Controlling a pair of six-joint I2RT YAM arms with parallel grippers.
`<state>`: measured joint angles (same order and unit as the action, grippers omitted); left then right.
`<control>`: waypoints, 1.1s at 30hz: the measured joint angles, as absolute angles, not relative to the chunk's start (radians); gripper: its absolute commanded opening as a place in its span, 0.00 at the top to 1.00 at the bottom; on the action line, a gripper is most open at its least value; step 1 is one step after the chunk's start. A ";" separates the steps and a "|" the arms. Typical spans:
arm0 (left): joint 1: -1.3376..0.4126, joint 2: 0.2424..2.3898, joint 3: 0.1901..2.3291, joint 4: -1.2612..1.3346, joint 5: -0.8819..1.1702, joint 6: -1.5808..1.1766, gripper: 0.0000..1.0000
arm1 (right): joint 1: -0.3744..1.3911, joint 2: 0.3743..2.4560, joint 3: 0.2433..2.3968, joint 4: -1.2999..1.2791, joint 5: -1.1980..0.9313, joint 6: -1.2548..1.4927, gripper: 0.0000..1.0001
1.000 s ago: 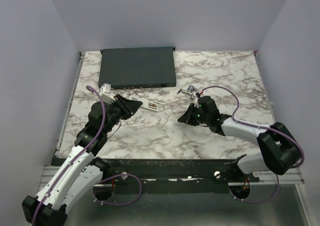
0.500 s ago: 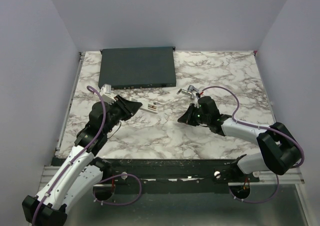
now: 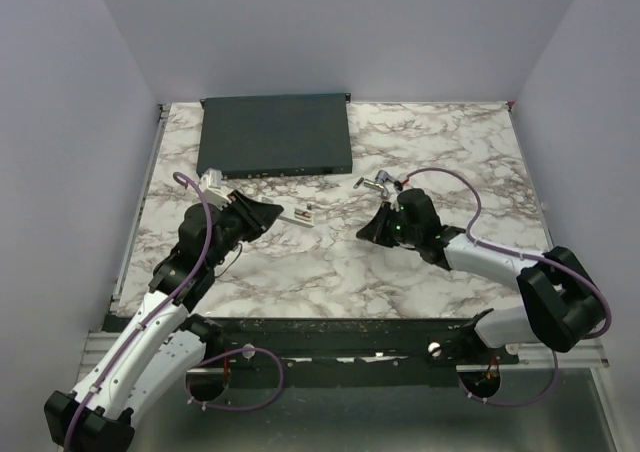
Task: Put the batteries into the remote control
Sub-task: Place the battery cover at the center of the board.
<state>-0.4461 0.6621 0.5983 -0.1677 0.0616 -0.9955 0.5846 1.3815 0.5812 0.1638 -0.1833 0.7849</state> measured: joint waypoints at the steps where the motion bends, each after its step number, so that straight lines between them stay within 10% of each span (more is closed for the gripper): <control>1: -0.446 0.662 0.598 -0.168 0.061 -0.995 1.00 | 0.581 1.380 0.591 0.160 -0.177 0.781 0.99; 33: -0.438 0.603 0.674 -0.284 0.064 -0.957 1.00 | 0.249 2.118 1.304 0.416 -0.595 0.706 0.91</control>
<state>-0.4377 0.6029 0.6743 -0.2836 0.0643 -0.9573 0.2489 2.1181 1.3037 0.4160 -0.5945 0.7063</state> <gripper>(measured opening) 0.255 0.101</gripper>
